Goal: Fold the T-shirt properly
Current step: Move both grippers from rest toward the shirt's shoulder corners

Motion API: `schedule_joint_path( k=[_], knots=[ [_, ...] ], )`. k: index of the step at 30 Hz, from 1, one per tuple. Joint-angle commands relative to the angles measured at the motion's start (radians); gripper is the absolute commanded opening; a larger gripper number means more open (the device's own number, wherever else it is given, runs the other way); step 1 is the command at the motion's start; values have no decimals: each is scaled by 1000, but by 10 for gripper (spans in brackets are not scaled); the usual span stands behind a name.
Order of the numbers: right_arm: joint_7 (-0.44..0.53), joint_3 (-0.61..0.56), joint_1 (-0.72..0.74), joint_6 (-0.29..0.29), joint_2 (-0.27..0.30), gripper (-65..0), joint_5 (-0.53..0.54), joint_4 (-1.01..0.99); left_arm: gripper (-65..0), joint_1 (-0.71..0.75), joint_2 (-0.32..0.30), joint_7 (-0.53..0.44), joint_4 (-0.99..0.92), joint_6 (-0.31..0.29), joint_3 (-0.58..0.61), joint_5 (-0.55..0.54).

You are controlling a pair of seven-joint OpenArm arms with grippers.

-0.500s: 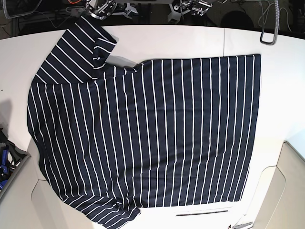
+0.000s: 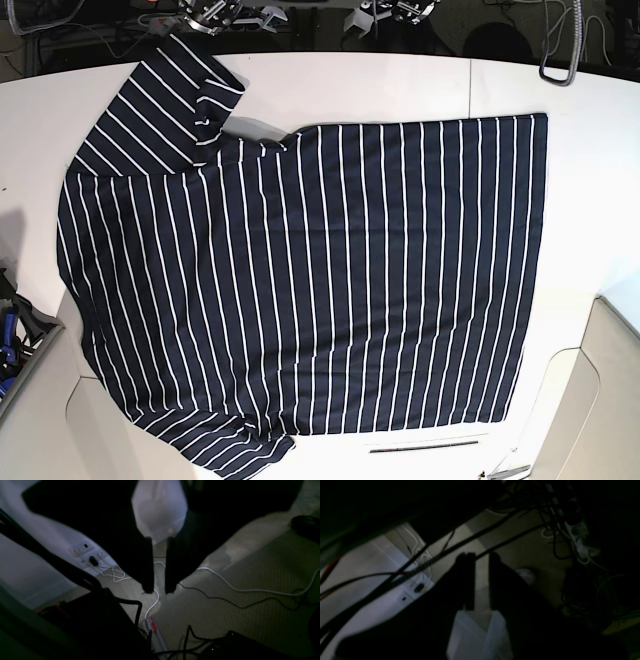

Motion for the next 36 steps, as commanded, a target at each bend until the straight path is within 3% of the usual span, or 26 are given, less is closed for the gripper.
schedule_joint_path(
  k=[1,5,15,19,26,29,33,36],
  knots=[
    [-2,-2,-1,13,0,-563,2,8,-564,14,-8,5,9,-16,0,2],
    [-2,-2,-15,14,12,-563,10,14,-564,46,-45,5,46,-96,0,1],
    [-2,-2,-193,14,125,-563,80,308,-564,174,-150,6,227,-96,0,16],
    [-2,-2,-276,15,188,-563,200,463,-564,246,-189,6,337,-63,0,16],
    [-26,0,-438,29,287,-563,267,752,-564,380,-237,54,549,18,-6,15],
    [-61,12,-503,29,317,-563,318,878,-564,430,-250,54,645,23,-51,11],
    [-97,64,-586,39,336,-563,352,1031,-564,491,-252,80,788,-32,-164,-56],
    [-144,134,-638,92,335,-563,421,1144,-564,546,-252,127,912,-101,-264,-127]
  ],
)
